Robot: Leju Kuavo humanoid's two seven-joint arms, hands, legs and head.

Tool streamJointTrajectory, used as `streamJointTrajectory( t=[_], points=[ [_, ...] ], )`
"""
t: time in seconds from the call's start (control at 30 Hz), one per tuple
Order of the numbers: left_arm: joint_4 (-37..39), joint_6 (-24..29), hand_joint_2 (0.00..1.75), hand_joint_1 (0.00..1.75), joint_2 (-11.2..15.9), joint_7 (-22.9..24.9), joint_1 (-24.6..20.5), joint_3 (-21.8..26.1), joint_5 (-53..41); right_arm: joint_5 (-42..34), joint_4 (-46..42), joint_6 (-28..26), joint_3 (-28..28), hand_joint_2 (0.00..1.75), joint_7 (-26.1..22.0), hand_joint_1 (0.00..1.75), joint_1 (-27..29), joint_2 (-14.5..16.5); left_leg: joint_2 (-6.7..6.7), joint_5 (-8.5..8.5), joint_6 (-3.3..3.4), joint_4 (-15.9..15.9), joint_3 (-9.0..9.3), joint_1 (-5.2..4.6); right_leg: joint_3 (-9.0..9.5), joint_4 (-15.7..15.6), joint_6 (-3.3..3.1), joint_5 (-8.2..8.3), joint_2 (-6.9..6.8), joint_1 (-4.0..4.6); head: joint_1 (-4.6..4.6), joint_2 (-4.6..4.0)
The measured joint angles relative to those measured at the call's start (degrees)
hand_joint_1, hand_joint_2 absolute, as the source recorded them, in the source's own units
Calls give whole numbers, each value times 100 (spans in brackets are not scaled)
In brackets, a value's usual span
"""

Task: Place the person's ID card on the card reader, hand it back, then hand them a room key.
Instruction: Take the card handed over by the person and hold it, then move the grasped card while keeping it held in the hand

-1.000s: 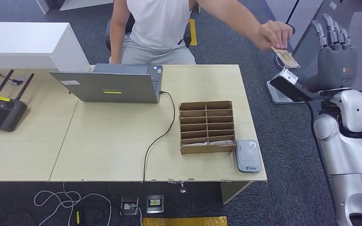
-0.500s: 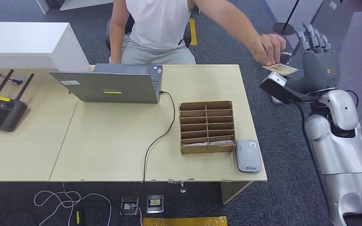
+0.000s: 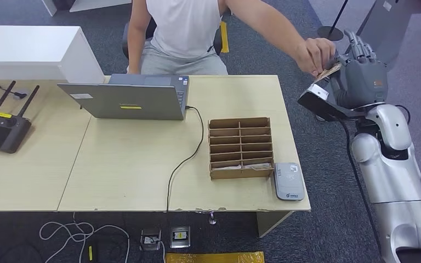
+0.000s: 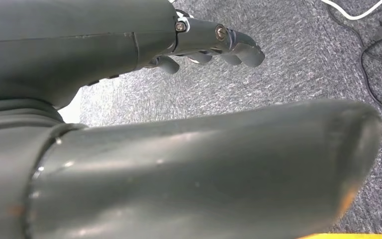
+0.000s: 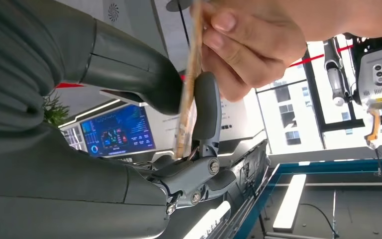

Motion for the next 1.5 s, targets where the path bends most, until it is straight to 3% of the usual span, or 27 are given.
streamJointTrajectory(
  t=[0.57,1.13,1.5],
  points=[
    [0,4,0,0,13,0,5,0,19,-155,4,394,80,175,2,175,59,27,2,0,0,0,-1,0,-4,-1,0,0,0,0,-1,0],
    [0,-2,0,0,20,0,11,10,79,-355,185,442,175,175,11,175,1293,-6,3,-2,-2,-1,-8,0,-10,-1,-1,-1,2,1,0,0],
    [0,-2,0,0,27,2,9,18,96,-393,445,345,299,175,18,175,1624,120,3,-2,-2,-1,-9,0,-10,-1,-1,-1,2,1,1,0]
  ],
)
